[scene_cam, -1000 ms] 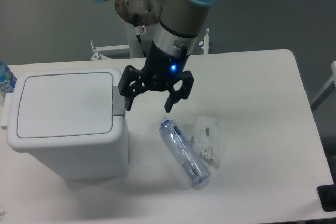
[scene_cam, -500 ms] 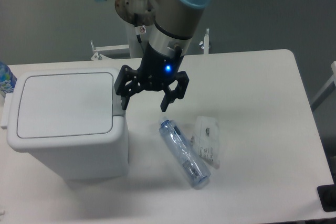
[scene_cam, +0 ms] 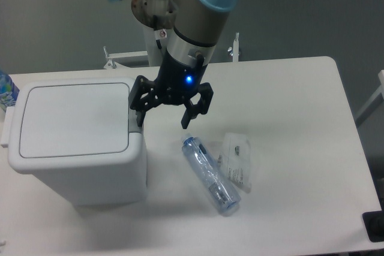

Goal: Open the trash can
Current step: 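Press down on the lid's grey tab with the gripper finger, then lift the gripper up and away from the opened trash can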

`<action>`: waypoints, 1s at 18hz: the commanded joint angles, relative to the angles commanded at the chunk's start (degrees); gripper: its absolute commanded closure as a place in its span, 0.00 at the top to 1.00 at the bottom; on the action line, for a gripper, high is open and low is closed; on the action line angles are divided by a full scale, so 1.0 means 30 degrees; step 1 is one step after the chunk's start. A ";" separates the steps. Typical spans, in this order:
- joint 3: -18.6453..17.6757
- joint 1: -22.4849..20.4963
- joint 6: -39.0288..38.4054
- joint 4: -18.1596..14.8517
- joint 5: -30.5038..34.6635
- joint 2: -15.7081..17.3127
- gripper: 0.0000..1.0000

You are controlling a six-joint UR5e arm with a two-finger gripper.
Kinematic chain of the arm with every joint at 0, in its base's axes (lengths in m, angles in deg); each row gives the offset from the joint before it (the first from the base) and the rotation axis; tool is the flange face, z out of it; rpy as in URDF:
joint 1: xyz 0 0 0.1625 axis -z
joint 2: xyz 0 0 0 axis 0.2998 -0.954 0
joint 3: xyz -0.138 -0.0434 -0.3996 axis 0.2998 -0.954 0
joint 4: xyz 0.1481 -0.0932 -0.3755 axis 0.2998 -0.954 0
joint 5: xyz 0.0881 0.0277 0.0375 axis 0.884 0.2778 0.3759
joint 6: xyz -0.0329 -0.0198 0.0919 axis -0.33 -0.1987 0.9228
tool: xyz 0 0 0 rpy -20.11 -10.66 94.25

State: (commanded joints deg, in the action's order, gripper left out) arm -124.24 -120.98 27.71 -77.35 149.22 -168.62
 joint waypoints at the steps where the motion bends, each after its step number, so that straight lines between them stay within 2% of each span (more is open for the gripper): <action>1: 0.0000 0.0000 0.0000 0.0029 0.0000 0.0000 1.00; 12: -0.0088 0.0000 0.0088 0.0029 0.0029 0.0000 1.00; 15: 0.0554 0.0000 0.0205 0.0232 0.0000 0.0000 1.00; 18: 0.1811 -0.0320 0.0234 0.0790 0.0058 -0.0087 1.00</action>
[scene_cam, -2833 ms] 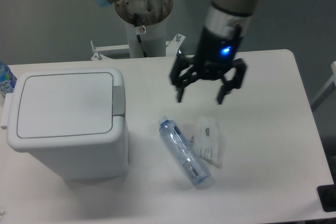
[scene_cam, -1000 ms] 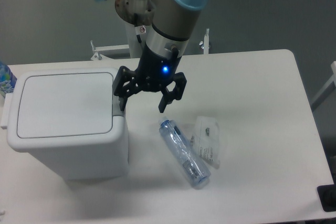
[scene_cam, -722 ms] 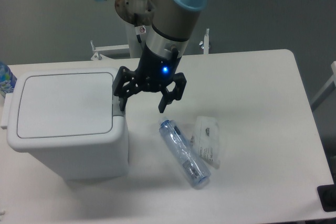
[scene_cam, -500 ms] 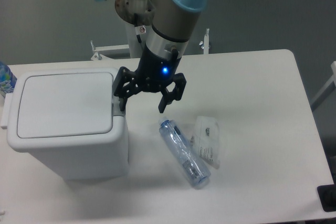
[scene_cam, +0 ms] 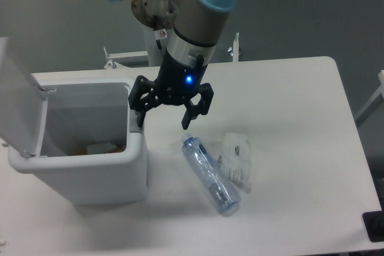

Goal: Open the trash can
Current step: 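Lift the gripper up and away from the opened trash can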

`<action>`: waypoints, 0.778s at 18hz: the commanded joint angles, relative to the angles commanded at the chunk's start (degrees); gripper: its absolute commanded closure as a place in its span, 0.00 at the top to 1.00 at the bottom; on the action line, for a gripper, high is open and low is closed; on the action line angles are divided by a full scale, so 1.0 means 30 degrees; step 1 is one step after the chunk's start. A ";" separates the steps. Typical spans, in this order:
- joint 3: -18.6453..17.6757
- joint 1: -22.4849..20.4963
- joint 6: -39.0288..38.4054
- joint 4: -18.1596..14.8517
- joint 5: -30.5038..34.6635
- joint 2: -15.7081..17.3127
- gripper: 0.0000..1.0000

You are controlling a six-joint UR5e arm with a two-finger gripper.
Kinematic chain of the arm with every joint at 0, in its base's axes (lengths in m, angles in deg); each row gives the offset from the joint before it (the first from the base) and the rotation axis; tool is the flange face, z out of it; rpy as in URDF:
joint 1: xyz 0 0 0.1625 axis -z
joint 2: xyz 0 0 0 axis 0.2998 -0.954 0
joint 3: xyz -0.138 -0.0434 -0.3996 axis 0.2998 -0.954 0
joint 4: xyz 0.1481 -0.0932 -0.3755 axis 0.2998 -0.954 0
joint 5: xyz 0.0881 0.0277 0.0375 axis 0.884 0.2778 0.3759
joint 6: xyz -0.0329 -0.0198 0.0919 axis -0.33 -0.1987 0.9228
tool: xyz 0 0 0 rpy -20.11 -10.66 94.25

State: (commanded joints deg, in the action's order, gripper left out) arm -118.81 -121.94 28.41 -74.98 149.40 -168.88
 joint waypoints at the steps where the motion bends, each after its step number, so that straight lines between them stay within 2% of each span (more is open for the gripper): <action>1: 0.0556 -0.0147 0.0058 0.0146 0.0058 -0.0059 1.00; 5: 0.1937 -0.1141 0.1548 0.0060 0.0993 -0.0294 1.00; 7: 0.2056 -0.1669 0.2892 0.0147 0.2103 -0.0323 1.00; 10: 0.2056 -0.2285 0.6493 -0.0028 0.4534 -0.0323 1.00; 14: 0.1763 -0.3106 1.0418 -0.0291 0.6558 -0.0498 1.00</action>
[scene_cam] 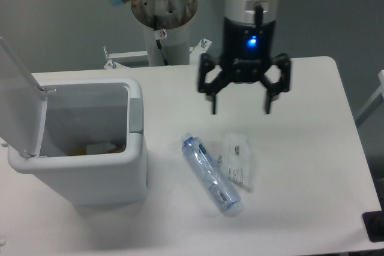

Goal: Open the trash can
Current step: 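Lift the gripper up and away from the opened trash can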

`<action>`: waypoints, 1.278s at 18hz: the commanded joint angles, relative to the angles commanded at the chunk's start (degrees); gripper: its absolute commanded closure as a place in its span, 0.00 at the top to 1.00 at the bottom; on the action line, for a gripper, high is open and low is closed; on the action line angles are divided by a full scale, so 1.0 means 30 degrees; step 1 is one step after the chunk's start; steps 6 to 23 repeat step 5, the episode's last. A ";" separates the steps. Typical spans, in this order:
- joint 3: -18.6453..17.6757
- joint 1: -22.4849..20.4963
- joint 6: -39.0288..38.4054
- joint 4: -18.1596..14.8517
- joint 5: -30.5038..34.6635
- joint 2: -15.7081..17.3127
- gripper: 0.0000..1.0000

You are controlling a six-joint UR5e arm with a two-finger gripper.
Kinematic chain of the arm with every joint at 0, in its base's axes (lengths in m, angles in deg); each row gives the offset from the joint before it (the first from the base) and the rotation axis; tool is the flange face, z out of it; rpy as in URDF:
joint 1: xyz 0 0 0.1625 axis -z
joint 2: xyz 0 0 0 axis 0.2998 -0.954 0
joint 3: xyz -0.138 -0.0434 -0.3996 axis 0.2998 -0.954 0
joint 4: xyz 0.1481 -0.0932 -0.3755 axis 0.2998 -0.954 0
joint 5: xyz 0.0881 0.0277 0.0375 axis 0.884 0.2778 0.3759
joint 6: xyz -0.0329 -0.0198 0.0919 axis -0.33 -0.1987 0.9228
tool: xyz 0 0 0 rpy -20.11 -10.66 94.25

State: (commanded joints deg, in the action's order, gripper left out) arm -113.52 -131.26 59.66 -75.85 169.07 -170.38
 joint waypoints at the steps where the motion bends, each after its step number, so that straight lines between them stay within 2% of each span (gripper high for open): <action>1: -0.0116 -0.0205 0.1084 -0.0175 0.0556 -0.0088 1.00; 5: -0.0615 -0.0646 0.3758 -0.0381 0.1732 -0.0294 1.00; 23: -0.0615 -0.0646 0.3758 -0.0381 0.1732 -0.0294 1.00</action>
